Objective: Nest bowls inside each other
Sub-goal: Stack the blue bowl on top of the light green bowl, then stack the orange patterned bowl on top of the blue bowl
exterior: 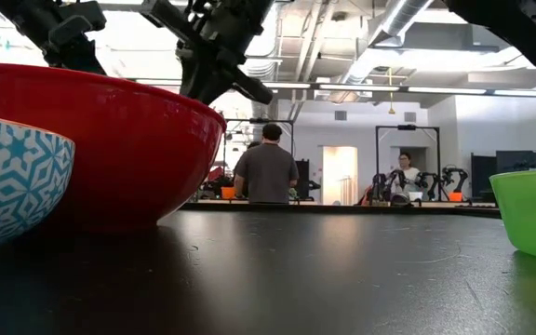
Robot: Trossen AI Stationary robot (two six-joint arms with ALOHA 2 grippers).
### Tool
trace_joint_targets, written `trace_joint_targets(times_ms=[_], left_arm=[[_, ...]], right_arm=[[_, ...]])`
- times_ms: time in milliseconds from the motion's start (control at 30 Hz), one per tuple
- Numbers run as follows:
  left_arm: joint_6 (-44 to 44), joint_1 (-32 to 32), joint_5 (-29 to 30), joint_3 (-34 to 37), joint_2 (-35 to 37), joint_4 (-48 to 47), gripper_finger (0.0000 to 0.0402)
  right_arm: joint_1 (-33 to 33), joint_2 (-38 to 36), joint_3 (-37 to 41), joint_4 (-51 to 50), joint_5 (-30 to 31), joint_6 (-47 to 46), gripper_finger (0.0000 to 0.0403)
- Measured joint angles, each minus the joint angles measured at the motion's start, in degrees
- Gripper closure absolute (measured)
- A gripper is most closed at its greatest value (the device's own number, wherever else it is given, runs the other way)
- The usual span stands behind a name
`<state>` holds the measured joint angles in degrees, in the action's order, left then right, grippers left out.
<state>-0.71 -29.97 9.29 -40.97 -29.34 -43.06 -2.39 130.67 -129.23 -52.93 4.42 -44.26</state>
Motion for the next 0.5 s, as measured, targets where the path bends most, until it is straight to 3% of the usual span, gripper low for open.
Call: trace_joint_targets(times_ms=[500], left_arm=[[0.1, 0.0, 0.4, 0.0, 0.0, -0.1, 0.0262]], right_arm=[[0.2, 2.8, 0.0, 4.0, -1.8, 2.5, 0.0268]])
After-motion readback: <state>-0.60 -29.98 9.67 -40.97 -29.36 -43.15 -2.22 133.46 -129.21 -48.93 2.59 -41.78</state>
